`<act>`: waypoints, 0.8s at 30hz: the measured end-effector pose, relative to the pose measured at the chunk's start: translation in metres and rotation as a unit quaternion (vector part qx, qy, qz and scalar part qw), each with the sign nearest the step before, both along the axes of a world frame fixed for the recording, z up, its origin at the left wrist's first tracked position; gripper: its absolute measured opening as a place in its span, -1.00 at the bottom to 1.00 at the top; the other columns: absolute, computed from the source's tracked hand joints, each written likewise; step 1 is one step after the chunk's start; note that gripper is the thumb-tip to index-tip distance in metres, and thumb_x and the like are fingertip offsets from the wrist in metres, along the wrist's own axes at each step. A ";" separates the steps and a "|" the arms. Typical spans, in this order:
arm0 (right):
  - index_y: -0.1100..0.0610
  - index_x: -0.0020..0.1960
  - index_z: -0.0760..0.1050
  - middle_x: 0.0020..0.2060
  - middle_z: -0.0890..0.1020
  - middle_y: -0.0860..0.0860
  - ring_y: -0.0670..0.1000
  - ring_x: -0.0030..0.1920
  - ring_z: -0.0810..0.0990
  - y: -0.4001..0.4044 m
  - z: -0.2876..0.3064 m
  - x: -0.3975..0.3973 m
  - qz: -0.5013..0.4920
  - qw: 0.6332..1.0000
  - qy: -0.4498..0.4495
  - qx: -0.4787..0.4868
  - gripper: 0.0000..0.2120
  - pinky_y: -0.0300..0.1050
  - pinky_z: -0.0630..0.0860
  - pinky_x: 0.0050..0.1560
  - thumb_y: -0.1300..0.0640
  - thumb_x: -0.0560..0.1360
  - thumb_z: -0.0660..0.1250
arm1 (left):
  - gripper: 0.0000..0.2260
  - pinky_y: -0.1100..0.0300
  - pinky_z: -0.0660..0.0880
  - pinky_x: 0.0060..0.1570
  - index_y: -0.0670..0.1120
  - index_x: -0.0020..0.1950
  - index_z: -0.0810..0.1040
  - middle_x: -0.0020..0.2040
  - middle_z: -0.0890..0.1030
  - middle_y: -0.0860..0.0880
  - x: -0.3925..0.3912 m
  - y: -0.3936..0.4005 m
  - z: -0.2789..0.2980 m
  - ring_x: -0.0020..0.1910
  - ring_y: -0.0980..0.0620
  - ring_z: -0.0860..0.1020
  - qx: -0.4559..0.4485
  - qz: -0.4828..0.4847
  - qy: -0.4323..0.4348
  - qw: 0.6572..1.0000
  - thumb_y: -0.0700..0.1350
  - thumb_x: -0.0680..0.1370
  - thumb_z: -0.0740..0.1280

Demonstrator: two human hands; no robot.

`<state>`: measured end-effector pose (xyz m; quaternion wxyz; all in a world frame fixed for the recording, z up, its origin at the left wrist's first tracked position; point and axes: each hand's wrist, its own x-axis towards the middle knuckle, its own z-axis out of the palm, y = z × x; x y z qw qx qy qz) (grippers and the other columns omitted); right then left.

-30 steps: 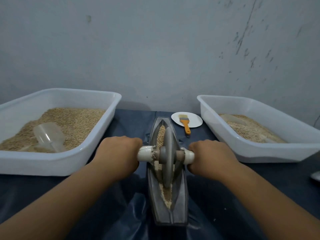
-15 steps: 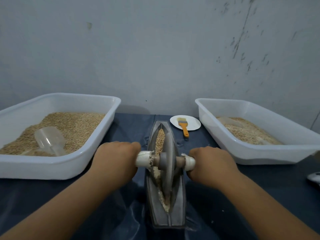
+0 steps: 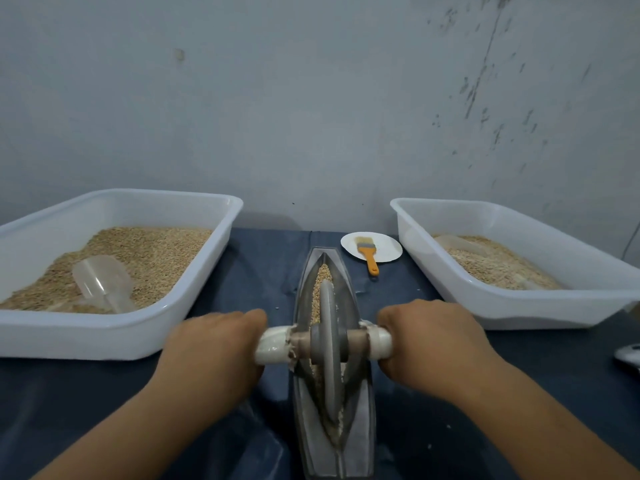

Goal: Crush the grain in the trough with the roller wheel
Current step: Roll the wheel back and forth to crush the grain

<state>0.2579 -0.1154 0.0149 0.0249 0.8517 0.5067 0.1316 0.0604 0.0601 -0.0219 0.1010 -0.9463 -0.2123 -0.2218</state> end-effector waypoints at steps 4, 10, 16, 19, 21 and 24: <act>-0.07 -0.20 0.35 -0.34 0.45 -0.09 0.01 -0.28 0.46 0.025 -0.005 0.012 -0.022 0.999 0.022 0.019 -0.88 -0.14 0.28 -0.31 -0.03 0.39 0.30 | -0.85 0.18 0.38 -0.31 0.07 -0.15 0.35 -0.27 0.48 0.08 0.028 0.012 0.008 -0.27 0.07 0.48 -0.028 0.065 0.018 0.997 0.05 0.45 0.31; -0.08 -0.28 0.31 -0.37 0.45 -0.10 -0.04 -0.34 0.42 0.016 -0.007 0.011 -0.032 0.998 0.050 0.015 -0.83 -0.16 0.23 -0.39 -0.02 0.38 0.31 | -0.81 0.13 0.46 -0.29 0.06 -0.18 0.34 -0.29 0.51 0.07 0.027 0.005 0.016 -0.31 0.02 0.50 -0.035 0.045 0.007 0.998 -0.02 0.43 0.37; -0.13 -0.22 0.27 -0.38 0.40 -0.12 -0.08 -0.32 0.39 -0.006 -0.014 -0.003 -0.021 0.998 0.011 0.059 -0.79 -0.18 0.16 -0.41 -0.16 0.39 0.29 | -0.64 0.20 0.20 -0.54 -0.04 -0.38 0.36 -0.53 0.38 0.03 0.004 -0.005 0.004 -0.59 -0.05 0.35 0.027 -0.025 -0.059 0.998 -0.18 0.09 0.54; -0.10 -0.18 0.34 -0.35 0.43 -0.12 -0.03 -0.26 0.44 0.012 -0.010 0.005 -0.036 0.997 0.040 0.057 -0.85 -0.13 0.26 -0.32 -0.11 0.42 0.30 | -0.73 0.14 0.38 -0.49 -0.02 -0.32 0.39 -0.45 0.46 0.03 0.024 0.004 0.006 -0.49 -0.05 0.43 0.004 0.016 -0.037 0.999 -0.11 0.25 0.50; -0.09 -0.20 0.35 -0.32 0.46 -0.11 -0.01 -0.24 0.46 0.023 -0.008 0.011 -0.043 0.996 0.071 0.046 -0.85 -0.12 0.31 -0.26 -0.08 0.42 0.31 | -0.82 0.12 0.45 -0.31 0.04 -0.22 0.35 -0.33 0.49 0.05 0.038 0.011 0.013 -0.34 -0.01 0.48 -0.002 0.051 -0.012 0.999 -0.03 0.42 0.37; -0.10 -0.20 0.34 -0.33 0.46 -0.12 -0.02 -0.26 0.45 0.022 -0.009 0.010 -0.046 0.995 0.073 0.057 -0.84 -0.12 0.31 -0.26 -0.07 0.42 0.32 | -0.83 0.15 0.41 -0.30 0.06 -0.21 0.32 -0.32 0.43 0.06 0.039 0.010 0.017 -0.32 0.02 0.45 -0.006 0.059 -0.010 0.998 -0.01 0.46 0.32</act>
